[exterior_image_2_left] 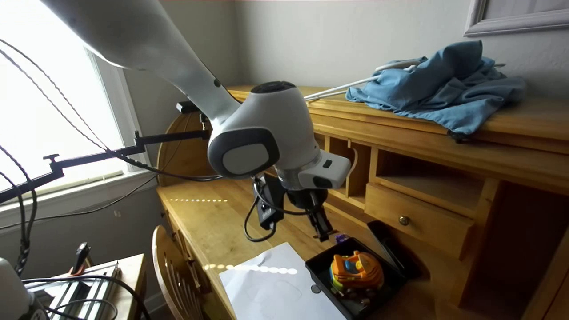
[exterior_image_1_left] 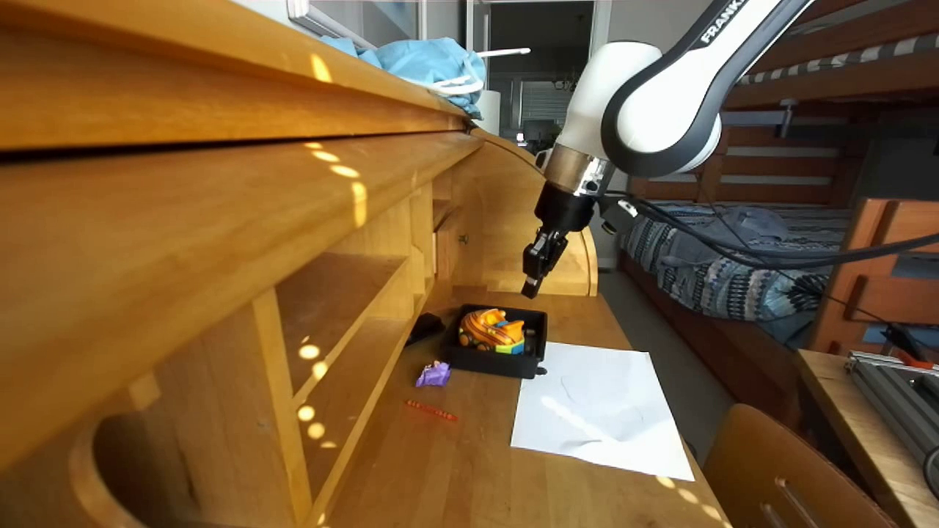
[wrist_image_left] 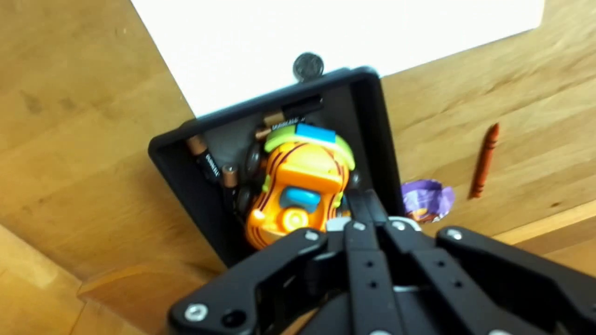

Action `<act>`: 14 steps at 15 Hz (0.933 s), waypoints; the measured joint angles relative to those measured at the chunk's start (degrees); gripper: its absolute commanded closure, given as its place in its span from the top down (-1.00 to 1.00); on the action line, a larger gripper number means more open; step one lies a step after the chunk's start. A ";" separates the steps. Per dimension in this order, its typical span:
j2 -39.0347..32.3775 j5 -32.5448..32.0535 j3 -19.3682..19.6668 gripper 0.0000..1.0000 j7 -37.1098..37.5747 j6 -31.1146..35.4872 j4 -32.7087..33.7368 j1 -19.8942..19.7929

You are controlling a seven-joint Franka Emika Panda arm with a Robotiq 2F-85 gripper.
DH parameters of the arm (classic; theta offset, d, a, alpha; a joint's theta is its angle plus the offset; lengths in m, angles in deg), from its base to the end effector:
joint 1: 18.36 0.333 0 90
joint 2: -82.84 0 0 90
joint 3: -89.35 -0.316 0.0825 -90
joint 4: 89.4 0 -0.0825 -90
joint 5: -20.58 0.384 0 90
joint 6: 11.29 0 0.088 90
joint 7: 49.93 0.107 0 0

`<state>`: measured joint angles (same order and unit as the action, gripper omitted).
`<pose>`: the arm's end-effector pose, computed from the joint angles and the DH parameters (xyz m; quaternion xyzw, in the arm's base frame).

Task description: Put the spoon into the drawer and close it

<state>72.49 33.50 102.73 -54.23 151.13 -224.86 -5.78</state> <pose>0.5359 -0.0192 0.2827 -0.9864 0.0662 -0.1491 0.0226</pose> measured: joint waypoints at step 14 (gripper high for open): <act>14.60 -27.86 -9.30 -0.44 13.69 -39.95 -2.45 -10.51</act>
<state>87.09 5.64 93.44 -40.54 111.18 -227.31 -16.30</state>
